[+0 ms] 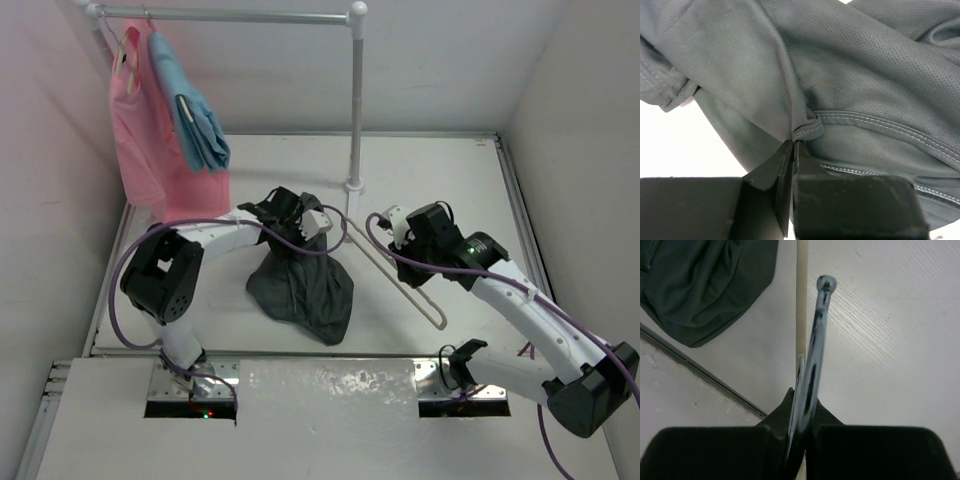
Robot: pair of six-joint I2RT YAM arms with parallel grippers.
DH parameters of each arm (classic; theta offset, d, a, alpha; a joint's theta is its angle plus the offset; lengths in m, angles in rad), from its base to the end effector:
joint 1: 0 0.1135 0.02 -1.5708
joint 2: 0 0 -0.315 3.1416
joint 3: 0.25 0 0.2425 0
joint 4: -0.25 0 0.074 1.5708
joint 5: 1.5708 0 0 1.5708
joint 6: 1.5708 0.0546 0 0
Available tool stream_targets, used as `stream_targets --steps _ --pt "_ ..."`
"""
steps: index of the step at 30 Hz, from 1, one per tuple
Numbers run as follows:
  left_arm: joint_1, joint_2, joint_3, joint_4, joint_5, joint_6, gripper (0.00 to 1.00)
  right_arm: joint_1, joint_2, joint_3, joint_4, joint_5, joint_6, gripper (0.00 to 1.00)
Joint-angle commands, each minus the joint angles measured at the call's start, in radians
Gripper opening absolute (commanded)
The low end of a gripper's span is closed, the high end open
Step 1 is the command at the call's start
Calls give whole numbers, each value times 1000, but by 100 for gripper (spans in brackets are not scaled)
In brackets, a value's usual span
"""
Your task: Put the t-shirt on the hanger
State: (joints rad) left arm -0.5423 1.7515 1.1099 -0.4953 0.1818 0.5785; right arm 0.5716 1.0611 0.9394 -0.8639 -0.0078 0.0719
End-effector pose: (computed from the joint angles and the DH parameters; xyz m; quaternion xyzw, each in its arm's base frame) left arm 0.2985 -0.1914 0.2149 0.5335 0.8134 -0.0848 0.2159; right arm 0.1493 0.0966 0.3123 -0.2378 0.9275 0.0948 0.2725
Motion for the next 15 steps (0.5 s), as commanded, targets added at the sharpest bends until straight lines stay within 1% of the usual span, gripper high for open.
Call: stream_targets --steps 1,2,3,4,5,6,7,8,9,10,11,14,15 --pt "34 -49 45 18 -13 -31 0 -3 -21 3 39 -78 -9 0" --pt "51 -72 71 5 2 -42 0 -1 -26 -7 40 -95 -12 0" --pt "65 -86 97 -15 27 -55 0 -3 -29 -10 42 -144 -14 0" --pt "88 -107 166 -56 36 -80 0 1 -35 -14 48 -174 -14 0" --pt "94 -118 201 -78 41 -89 0 -1 -44 -20 55 -211 -5 0" --pt "94 -130 232 -115 38 -100 0 1 -50 -25 71 -297 5 0" --pt "93 -156 272 -127 39 -111 0 1 -53 -36 110 -348 21 0" --pt "93 -168 278 -135 47 -120 0 2 -52 -45 135 -401 64 0" --pt "91 -182 280 -143 62 -129 0 10 -49 -56 169 -488 90 0" --pt "85 -197 278 -158 65 -144 0 23 -44 -65 216 -504 115 0" --pt "79 -202 272 -166 65 -147 0 66 -30 -70 221 -497 135 0" --pt "65 -214 257 -180 64 -166 0 131 11 -67 244 -422 160 0" --pt "62 -216 254 -175 64 -169 0 135 22 -65 262 -403 170 0"
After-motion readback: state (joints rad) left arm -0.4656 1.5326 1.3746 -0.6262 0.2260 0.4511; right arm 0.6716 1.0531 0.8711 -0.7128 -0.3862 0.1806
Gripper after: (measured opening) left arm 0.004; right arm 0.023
